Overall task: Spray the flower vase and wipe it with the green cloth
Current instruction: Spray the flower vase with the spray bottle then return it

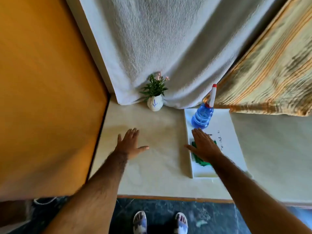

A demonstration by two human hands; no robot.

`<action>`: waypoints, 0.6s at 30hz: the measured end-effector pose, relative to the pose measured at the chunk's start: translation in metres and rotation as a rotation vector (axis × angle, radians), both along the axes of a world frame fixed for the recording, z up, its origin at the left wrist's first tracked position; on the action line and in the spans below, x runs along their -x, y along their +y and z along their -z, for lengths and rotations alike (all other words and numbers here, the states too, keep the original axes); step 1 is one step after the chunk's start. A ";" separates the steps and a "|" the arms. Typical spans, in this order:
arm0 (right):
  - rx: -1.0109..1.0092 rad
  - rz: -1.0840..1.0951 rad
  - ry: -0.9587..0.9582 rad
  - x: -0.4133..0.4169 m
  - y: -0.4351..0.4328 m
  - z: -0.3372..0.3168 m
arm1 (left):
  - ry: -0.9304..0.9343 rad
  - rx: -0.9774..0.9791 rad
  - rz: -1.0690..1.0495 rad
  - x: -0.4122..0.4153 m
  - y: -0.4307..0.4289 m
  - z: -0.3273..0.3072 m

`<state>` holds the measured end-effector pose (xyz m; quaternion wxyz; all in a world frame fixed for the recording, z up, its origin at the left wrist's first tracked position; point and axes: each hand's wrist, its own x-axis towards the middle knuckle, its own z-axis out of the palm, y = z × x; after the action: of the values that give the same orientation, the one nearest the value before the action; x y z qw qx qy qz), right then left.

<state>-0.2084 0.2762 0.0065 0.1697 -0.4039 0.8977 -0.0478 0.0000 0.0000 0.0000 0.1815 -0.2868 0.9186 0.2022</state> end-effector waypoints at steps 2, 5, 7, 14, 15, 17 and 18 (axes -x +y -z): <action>0.003 0.049 -0.034 -0.001 0.007 0.009 | -0.064 0.011 -0.018 -0.003 0.005 0.013; 0.061 0.111 -0.104 -0.009 0.020 0.027 | -0.046 0.091 -0.031 -0.016 0.016 0.039; 0.158 0.124 -0.137 -0.014 0.027 0.035 | -0.010 0.147 -0.023 -0.022 0.021 0.050; 0.428 0.269 -0.226 -0.020 0.030 0.039 | 0.140 0.254 0.007 -0.033 0.025 0.073; 0.502 0.338 -0.243 -0.017 0.029 0.035 | 0.150 0.259 0.010 -0.033 0.026 0.075; 0.687 0.475 -0.174 -0.004 0.021 0.025 | 0.171 0.274 0.015 -0.034 0.025 0.079; 0.768 0.538 -0.131 0.006 0.015 0.019 | 0.176 0.281 0.019 -0.034 0.025 0.080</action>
<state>-0.2140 0.2914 -0.0121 0.0459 -0.1864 0.8753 -0.4439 0.0342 0.0247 -0.0804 0.0605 -0.2820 0.9528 0.0944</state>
